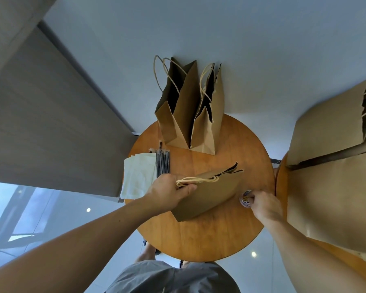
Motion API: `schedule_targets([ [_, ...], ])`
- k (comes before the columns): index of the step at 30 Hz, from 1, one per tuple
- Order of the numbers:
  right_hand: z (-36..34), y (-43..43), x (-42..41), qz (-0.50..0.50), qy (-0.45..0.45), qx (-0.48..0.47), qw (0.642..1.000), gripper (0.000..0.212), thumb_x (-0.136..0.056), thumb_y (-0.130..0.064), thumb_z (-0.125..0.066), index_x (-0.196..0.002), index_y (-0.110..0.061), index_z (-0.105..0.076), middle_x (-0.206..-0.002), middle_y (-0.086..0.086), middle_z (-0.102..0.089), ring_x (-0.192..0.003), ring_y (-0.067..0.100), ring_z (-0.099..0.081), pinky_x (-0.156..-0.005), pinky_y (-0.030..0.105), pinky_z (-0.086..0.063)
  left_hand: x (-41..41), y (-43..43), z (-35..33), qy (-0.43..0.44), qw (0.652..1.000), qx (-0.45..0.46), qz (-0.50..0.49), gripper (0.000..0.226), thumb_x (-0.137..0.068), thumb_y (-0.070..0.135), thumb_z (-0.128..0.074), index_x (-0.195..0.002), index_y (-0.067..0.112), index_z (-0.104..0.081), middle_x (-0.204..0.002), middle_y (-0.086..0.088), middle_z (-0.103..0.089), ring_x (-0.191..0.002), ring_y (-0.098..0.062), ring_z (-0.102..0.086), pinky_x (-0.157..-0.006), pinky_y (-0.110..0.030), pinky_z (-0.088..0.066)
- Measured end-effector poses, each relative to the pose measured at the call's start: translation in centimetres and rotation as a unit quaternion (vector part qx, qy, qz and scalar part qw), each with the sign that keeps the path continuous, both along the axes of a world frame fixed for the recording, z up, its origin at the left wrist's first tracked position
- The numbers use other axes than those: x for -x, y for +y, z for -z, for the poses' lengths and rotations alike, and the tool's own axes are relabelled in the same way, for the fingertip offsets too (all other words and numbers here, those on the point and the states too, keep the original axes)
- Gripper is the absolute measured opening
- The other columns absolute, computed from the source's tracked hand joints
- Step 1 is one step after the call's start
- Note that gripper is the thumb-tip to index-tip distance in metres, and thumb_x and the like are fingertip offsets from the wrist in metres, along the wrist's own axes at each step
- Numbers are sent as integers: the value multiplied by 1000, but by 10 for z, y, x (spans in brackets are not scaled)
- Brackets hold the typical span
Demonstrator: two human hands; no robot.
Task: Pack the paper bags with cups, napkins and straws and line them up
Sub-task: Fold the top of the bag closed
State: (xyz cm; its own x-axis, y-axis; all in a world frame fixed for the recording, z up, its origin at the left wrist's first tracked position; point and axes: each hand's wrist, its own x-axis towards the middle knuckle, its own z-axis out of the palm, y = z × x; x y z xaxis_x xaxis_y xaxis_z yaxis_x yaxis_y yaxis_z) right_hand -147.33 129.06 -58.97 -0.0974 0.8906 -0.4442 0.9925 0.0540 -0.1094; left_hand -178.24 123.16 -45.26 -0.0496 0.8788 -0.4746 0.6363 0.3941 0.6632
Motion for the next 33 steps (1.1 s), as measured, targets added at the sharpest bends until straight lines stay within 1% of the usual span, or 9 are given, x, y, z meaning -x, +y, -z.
schedule_targets([
  [6,-13,1,-3,61,63,-4,996,25,-100,-30,-53,-116,-22,-70,-106,3,-71,-91,22,-67,-66,26,-53,-3,3,-6,6,1000,-2,10,7,-91,55,-60,-84,55,-62,-78,22,-69,-76,-4,-65,-60,-18,-53],
  [10,-41,-2,5,98,197,-36,975,10,-97,-25,-60,-102,-22,-69,-92,-6,-70,-87,17,-68,-62,12,-46,-4,5,-8,25,1000,10,6,17,-92,55,-59,-88,42,-68,-79,11,-71,-75,-10,-66,-64,-30,-56],
  [12,-66,-6,17,69,277,-30,958,10,-94,-22,-65,-97,-32,-65,-85,-21,-64,-85,7,-67,-64,7,-46,-6,8,-10,47,999,27,-2,33,-91,57,-57,-95,28,-72,-85,3,-72,-78,-14,-67,-71,-38,-59],
  [14,-93,-12,30,18,333,-20,943,16,-92,-23,-68,-99,-37,-65,-87,-27,-62,-87,1,-66,-72,10,-53,-6,11,-11,73,997,35,-3,40,-91,59,-56,-95,23,-72,-86,-1,-72,-79,-16,-67,-73,-41,-60],
  [16,-122,-20,46,-42,373,-34,926,22,-91,-24,-69,-100,-43,-63,-90,-31,-63,-93,-4,-64,-74,7,-51,-6,12,-15,89,995,34,2,40,-91,59,-56,-92,22,-71,-83,0,-70,-77,-16,-66,-70,-36,-58],
  [19,-156,-31,72,-124,435,-54,890,14,-91,-26,-68,-102,-34,-70,-94,-33,-64,-94,-4,-64,-74,7,-50,-9,12,-18,106,994,27,14,34,-92,54,-59,-81,24,-69,-71,4,-64,-70,-14,-64,-59,-28,-50],
  [24,-180,-30,108,-154,420,-84,890,9,-93,-29,-66,-102,-31,-68,-92,-22,-67,-86,0,-64,-72,11,-53,-13,9,-21,121,992,10,35,30,-95,50,-56,-85,24,-67,-75,6,-63,-71,-12,-63,-68,-28,-56],
  [28,-176,-17,116,-145,368,-116,911,18,-91,-24,-69,-109,-25,-70,-102,-11,-74,-93,6,-69,-82,17,-56,-16,8,-22,139,989,5,49,31,-97,49,-54,-90,23,-69,-78,4,-65,-73,-14,-64,-71,-32,-58],
  [33,-171,-8,116,-153,336,-88,925,19,-92,-31,-68,-110,-29,-70,-103,-16,-73,-94,3,-68,-84,23,-57,-16,10,-21,162,985,-11,57,36,-98,46,-53,-66,30,-53,-64,10,-53,-58,-6,-52,-50,-20,-40],
])
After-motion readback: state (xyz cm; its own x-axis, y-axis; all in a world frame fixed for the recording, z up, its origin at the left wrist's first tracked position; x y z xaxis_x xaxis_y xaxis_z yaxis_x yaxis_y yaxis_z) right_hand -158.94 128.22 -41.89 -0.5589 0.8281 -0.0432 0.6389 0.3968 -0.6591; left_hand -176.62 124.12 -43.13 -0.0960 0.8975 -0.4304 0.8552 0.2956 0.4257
